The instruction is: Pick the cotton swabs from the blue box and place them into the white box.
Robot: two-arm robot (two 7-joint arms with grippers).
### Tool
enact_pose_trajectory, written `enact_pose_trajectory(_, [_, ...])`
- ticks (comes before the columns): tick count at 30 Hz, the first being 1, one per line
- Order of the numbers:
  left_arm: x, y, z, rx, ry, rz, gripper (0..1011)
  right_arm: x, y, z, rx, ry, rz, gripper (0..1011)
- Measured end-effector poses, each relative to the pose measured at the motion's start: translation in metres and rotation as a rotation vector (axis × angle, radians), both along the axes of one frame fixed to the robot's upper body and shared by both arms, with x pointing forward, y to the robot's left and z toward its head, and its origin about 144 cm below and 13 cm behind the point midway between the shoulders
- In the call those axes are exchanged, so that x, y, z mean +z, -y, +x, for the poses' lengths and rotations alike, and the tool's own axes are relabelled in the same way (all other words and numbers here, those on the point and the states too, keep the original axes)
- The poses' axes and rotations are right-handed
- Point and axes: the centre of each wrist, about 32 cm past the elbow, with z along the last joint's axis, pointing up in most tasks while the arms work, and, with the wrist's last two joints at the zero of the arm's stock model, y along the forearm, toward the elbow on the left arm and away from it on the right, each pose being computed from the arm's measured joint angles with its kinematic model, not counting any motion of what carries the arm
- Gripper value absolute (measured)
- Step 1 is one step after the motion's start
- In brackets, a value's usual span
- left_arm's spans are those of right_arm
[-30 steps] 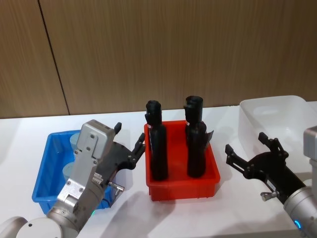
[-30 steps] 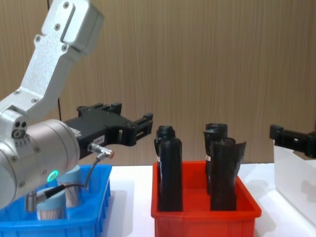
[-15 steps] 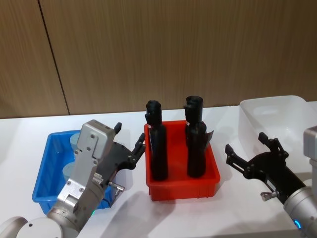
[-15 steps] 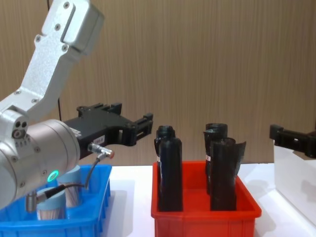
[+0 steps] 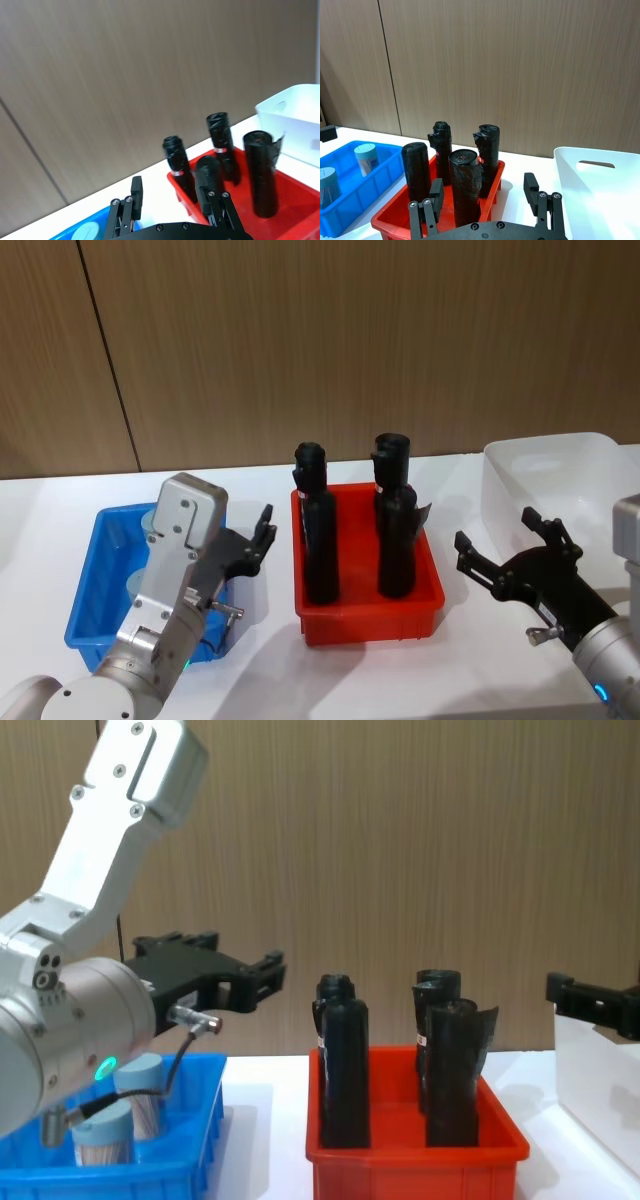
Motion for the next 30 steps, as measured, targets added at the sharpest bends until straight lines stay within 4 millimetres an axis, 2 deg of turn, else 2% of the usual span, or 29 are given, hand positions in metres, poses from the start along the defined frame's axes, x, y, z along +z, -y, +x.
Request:
enact_pose_trajectory(8, [0.003, -0.003, -0.005, 0.077, -0.027, 0.000, 659, 0.000, 0.000, 0.000, 0.000, 0.000, 0.000, 1003])
enact_pose_trajectory(21, [0.001, -0.015, -0.014, 0.155, -0.068, -0.031, 996, 0.000, 0.000, 0.000, 0.000, 0.000, 0.000, 1003])
enact_pose_trajectory(30, [-0.004, -0.027, -0.016, 0.185, -0.110, -0.079, 1004, 0.000, 0.000, 0.000, 0.000, 0.000, 0.000, 1003])
